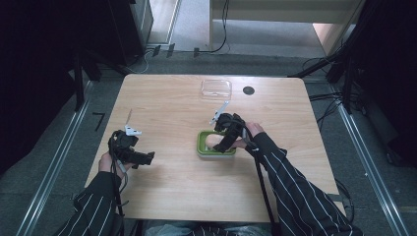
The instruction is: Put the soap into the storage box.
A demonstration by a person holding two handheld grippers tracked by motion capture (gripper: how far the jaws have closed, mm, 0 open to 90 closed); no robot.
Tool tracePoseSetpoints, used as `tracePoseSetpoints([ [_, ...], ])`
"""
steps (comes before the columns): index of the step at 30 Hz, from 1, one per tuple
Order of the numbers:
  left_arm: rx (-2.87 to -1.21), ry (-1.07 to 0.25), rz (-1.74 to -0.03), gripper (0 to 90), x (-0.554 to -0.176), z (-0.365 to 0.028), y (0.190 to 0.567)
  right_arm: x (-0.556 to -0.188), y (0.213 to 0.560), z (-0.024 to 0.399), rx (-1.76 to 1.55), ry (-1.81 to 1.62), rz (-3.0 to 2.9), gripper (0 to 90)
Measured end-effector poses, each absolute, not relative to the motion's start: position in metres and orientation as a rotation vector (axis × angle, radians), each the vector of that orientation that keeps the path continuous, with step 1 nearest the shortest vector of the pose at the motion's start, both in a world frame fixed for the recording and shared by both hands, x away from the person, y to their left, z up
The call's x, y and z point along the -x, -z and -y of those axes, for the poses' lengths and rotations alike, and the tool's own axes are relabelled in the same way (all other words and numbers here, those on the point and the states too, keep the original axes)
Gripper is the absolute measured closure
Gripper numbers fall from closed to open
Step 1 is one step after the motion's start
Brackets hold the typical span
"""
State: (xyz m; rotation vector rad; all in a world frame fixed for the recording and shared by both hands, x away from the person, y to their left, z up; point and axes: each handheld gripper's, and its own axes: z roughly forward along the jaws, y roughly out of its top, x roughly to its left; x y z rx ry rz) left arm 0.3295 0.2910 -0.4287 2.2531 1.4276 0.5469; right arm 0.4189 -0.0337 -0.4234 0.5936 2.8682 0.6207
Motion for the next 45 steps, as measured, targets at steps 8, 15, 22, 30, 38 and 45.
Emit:
tracePoseSetpoints([
  [8,-2.262,-0.541,-1.422,0.0,-0.330,-0.289,0.430,-0.410,0.410,0.048,-0.646,-0.644,-2.845,6.1],
  [15,-2.260,-0.539,-1.422,0.0,-0.330,-0.290,0.430,-0.401,0.406,0.061,-0.706,-0.626,-2.811,5.9],
  [22,-2.259,-0.539,-1.419,0.0,-0.330,-0.289,0.430,-0.387,0.407,0.067,-0.708,-0.608,-2.781,5.9],
  [30,-2.261,-0.543,-1.423,0.0,-0.329,-0.288,0.429,-0.367,0.410,0.076,-0.725,-0.569,-2.746,6.0],
  [38,-2.265,-0.542,-1.418,0.0,-0.329,-0.288,0.429,-0.349,0.418,0.095,-0.798,-0.556,-2.751,4.3],
  [45,-2.271,-0.543,-1.413,0.0,-0.329,-0.287,0.429,-0.335,0.425,0.108,-0.830,-0.507,-2.754,3.5],
])
